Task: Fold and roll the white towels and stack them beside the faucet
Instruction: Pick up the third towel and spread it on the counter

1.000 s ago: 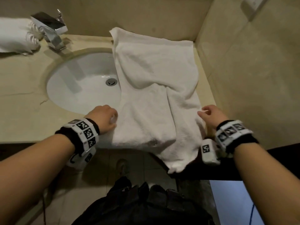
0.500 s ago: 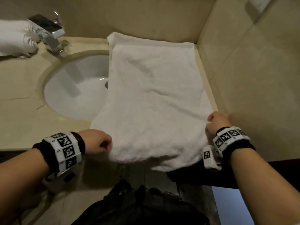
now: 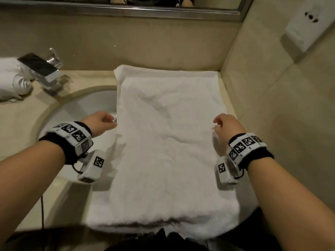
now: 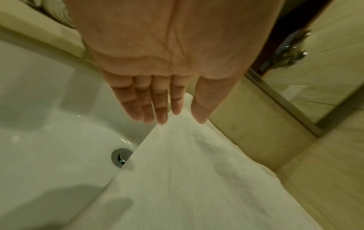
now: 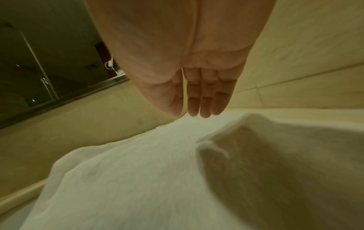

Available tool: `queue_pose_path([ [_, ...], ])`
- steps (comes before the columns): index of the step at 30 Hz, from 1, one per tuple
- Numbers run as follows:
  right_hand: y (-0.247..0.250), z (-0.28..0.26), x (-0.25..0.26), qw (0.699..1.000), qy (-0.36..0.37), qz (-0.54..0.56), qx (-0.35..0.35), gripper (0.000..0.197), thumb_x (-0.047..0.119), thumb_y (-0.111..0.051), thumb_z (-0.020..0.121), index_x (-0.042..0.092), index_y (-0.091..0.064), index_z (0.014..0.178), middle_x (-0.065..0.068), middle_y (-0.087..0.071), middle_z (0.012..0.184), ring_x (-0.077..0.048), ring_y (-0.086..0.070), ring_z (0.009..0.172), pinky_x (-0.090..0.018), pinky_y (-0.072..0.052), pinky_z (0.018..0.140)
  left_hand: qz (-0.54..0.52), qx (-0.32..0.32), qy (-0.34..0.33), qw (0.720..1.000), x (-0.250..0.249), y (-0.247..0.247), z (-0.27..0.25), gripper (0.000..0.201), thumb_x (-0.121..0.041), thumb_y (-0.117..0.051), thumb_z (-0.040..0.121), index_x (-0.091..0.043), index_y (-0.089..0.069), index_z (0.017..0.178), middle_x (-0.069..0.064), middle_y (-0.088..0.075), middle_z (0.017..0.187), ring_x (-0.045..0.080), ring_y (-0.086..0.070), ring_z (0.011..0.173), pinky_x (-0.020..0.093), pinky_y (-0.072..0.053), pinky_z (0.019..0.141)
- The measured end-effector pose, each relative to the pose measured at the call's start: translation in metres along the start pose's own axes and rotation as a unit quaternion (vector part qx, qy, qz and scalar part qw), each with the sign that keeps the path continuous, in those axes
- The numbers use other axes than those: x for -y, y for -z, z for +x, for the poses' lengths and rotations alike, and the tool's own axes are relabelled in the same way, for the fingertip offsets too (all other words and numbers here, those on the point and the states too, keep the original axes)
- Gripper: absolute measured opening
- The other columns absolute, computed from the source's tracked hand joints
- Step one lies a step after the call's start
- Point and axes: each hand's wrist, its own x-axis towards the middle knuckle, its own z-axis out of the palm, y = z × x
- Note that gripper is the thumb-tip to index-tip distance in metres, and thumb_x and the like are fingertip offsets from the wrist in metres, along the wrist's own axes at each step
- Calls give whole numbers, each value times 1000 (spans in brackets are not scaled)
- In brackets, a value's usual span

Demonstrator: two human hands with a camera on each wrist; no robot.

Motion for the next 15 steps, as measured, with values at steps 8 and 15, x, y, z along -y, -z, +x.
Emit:
queue_pose_path([
  [8, -11, 111, 9, 997, -77, -25, 6, 34, 15, -51, 88, 9, -48, 121, -20, -45, 125, -37, -49, 111, -39, -41, 94, -90, 11, 88, 992, -3, -13, 127, 59, -33, -59, 87, -4, -38, 133, 17, -53, 132, 35, -52, 118, 47, -41, 102],
  [15, -14, 138, 16, 997, -56, -29, 49, 30, 18, -54, 88, 7, -49, 116, -20, -49, 117, -35, -51, 102, -39, -40, 92, -379, 40, 202, 902, 19, -12, 145, 23, -25, -38, 98, -13, -58, 95, 12, -67, 83, 26, -59, 81, 45, -49, 81],
])
